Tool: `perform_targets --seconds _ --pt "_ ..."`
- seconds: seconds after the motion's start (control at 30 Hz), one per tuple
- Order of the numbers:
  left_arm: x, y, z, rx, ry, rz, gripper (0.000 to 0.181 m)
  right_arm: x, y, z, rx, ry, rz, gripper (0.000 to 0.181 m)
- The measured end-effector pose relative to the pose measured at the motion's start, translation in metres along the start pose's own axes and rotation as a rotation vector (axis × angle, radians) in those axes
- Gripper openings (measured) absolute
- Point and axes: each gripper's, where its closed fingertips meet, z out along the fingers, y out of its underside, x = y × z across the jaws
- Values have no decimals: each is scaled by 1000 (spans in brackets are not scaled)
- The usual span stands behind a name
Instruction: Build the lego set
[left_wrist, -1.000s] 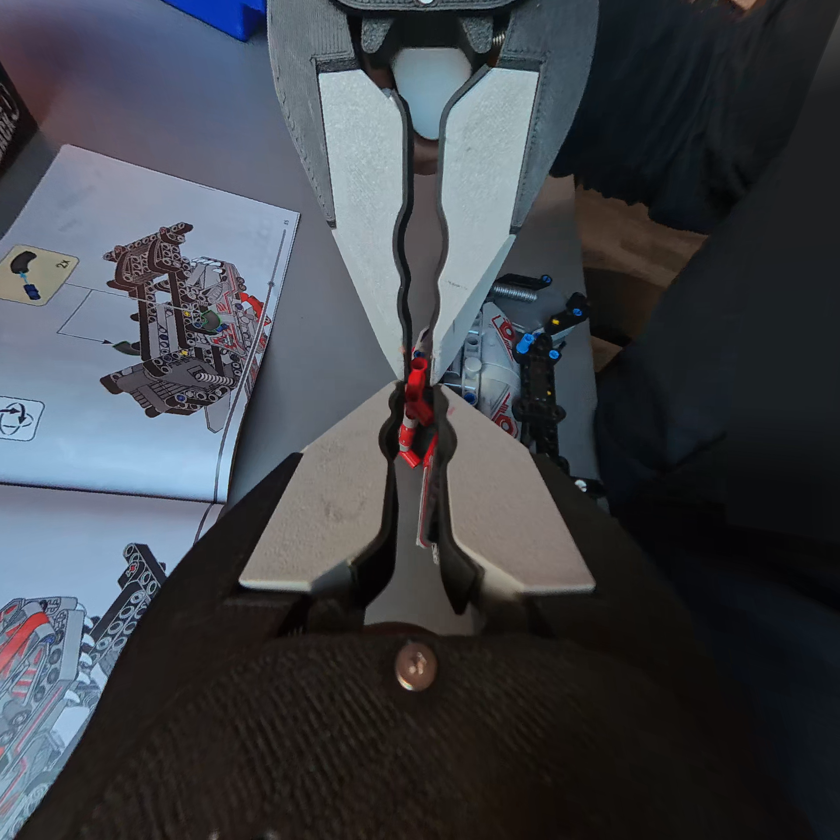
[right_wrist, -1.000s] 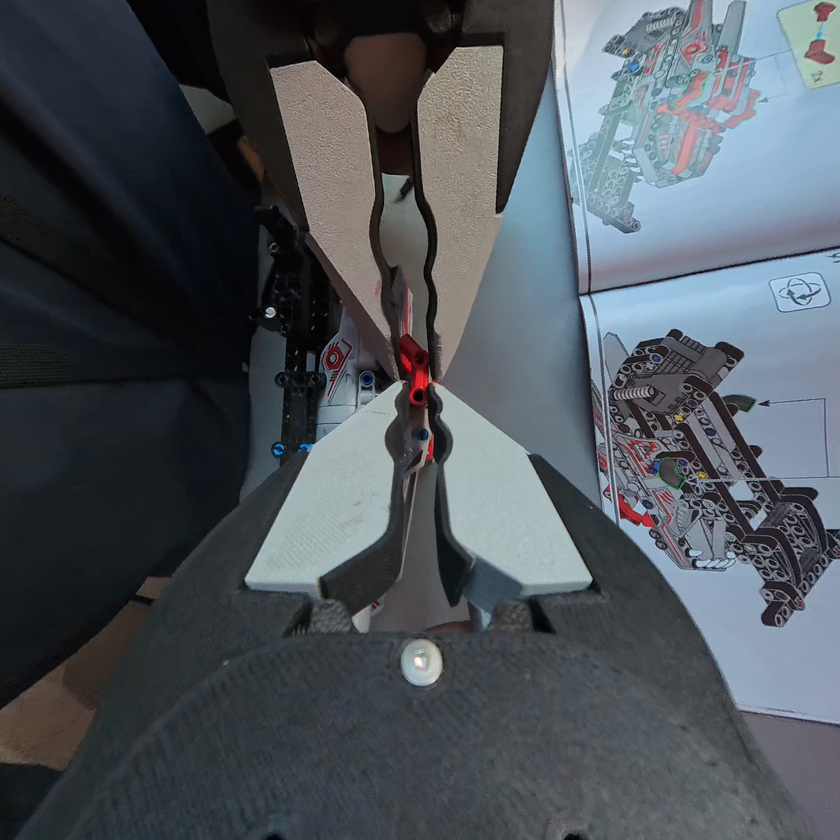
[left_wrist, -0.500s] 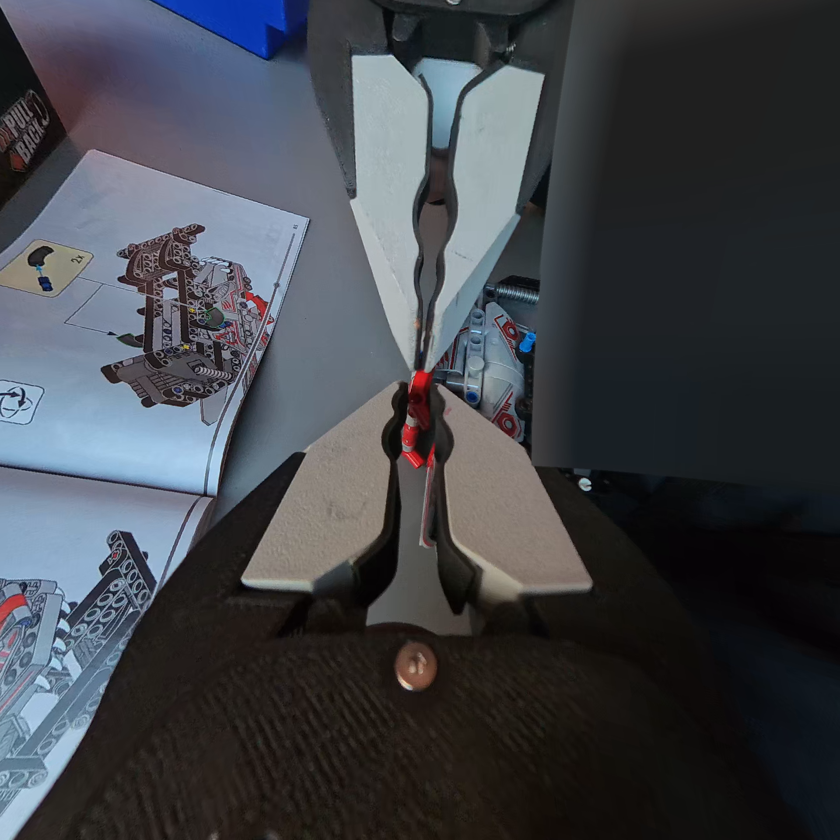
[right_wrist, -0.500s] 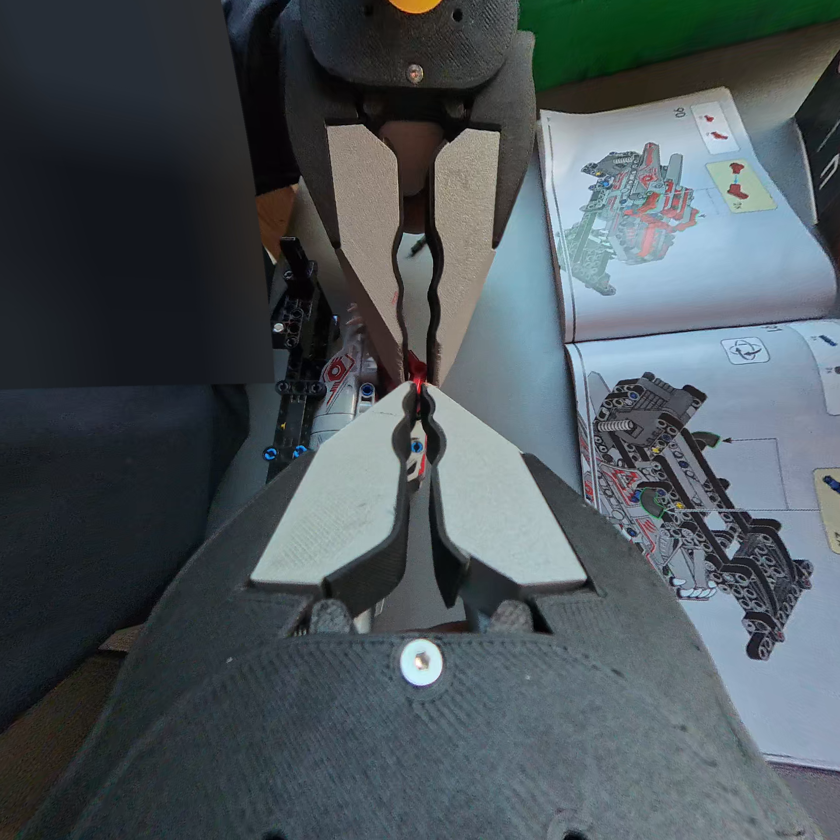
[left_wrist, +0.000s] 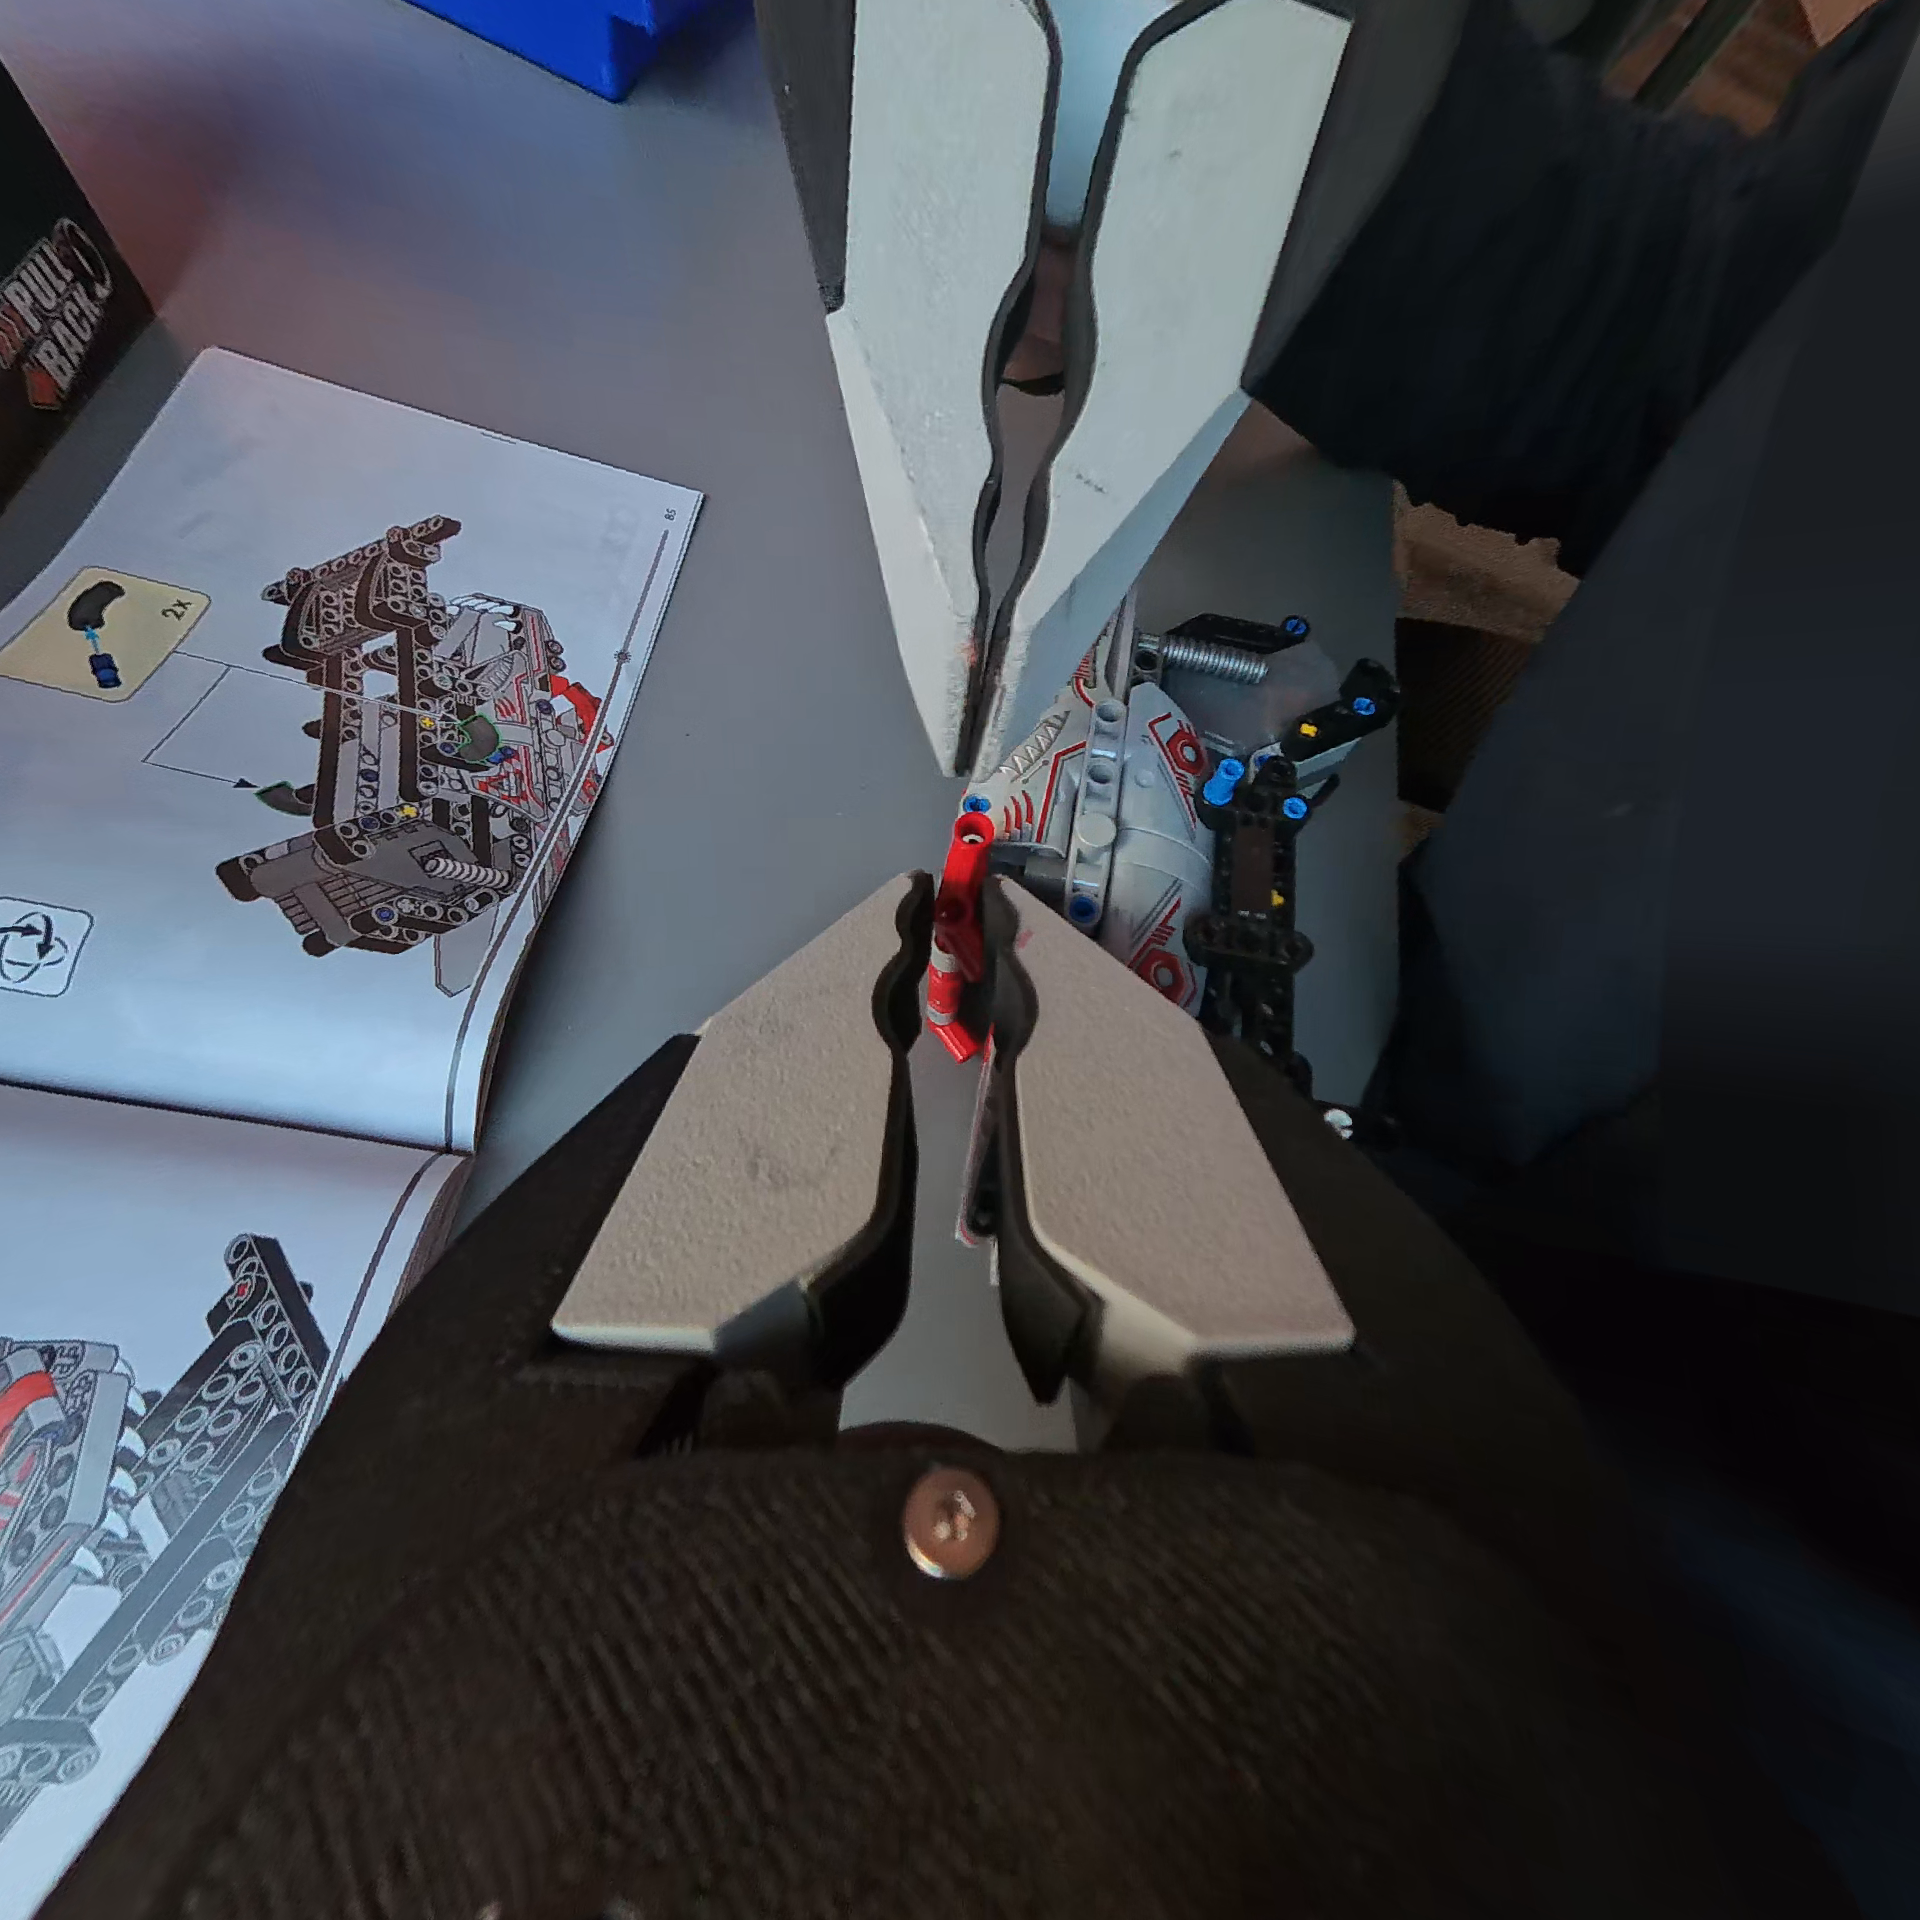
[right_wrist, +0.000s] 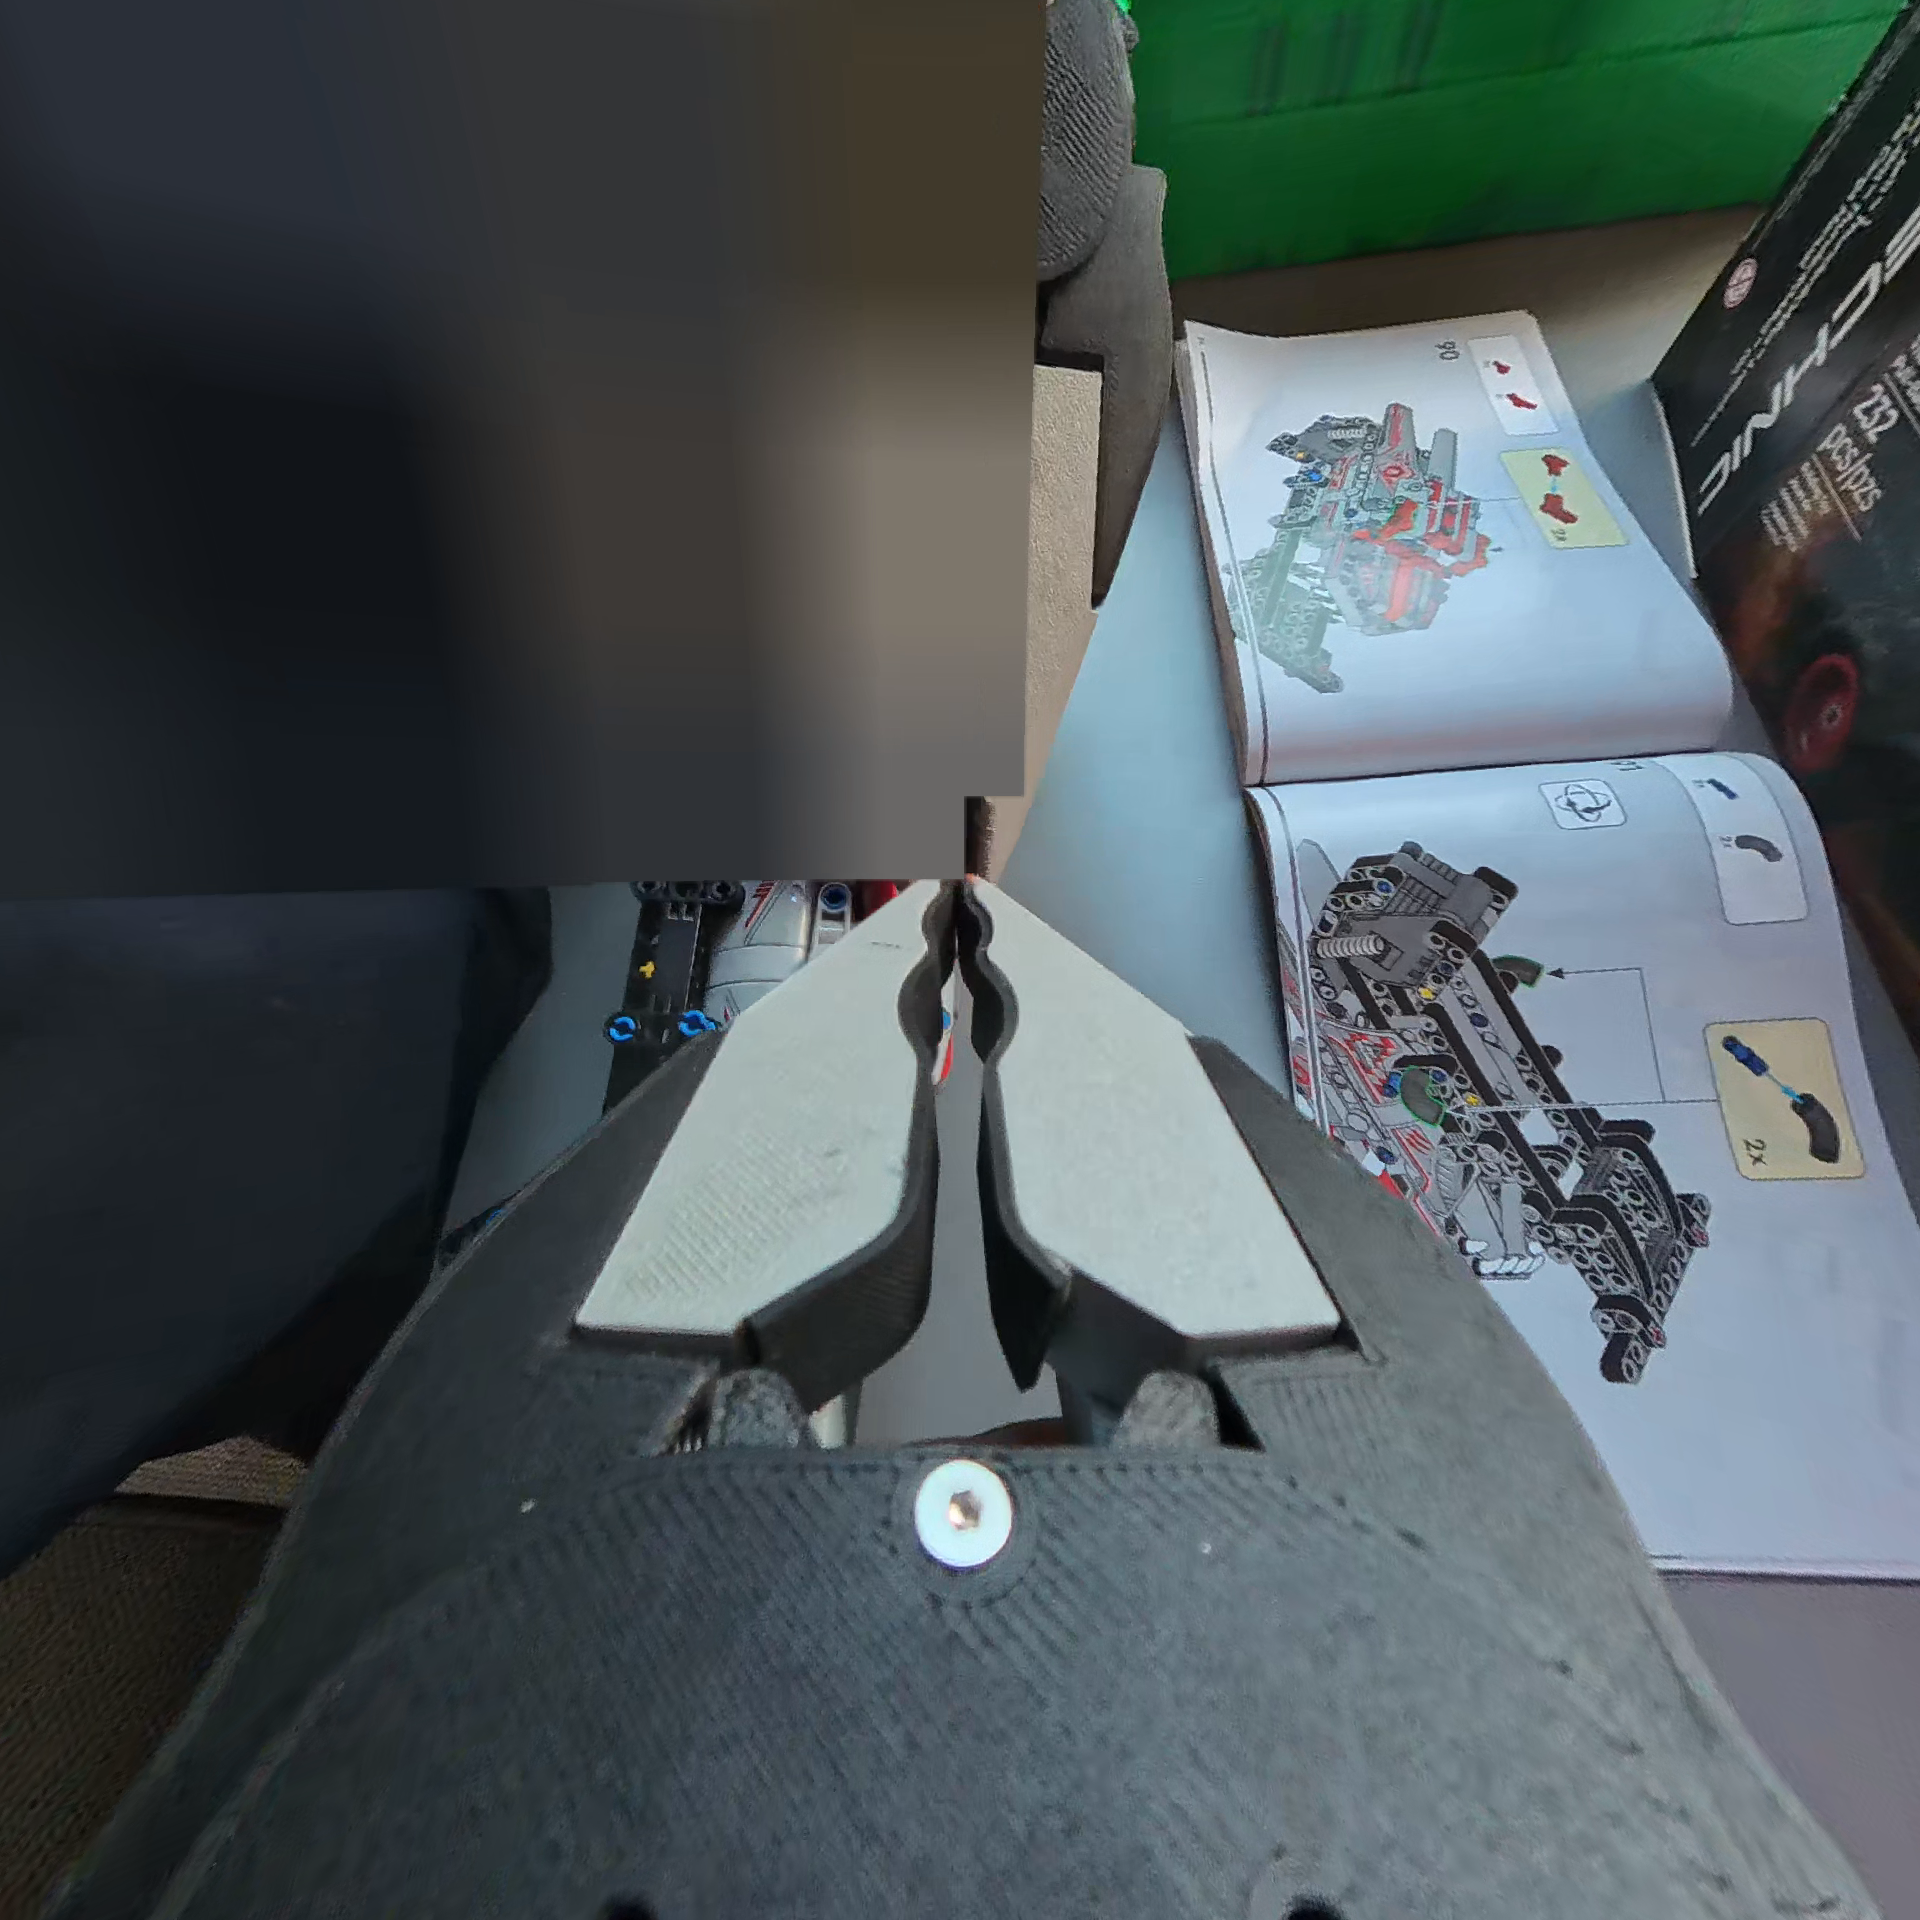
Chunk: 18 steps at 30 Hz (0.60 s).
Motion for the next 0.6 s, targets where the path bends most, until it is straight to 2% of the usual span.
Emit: perform_targets --seconds 0.03,0.27,0.4,0.5,0.53,0.6 --pt "1 0 0 -6 0 4 6 -1 0 0 -3 -1 -3 0" --pt "8 1 2 -38 18 11 6 -4 20 6 -112 47 -48 0" --pt "8 1 3 -47 -1 10 5 -12 5 -1 -15 -3 -31 0" --pt "9 2 3 -50 -2 4 6 -6 26 9 -147 43 -52 0" --pt "9 2 3 -47 -2 2 6 -4 26 9 -154 65 -67 0" --pt "10 2 3 -47 -3 1 6 -10 6 3 -53 35 -70 0"
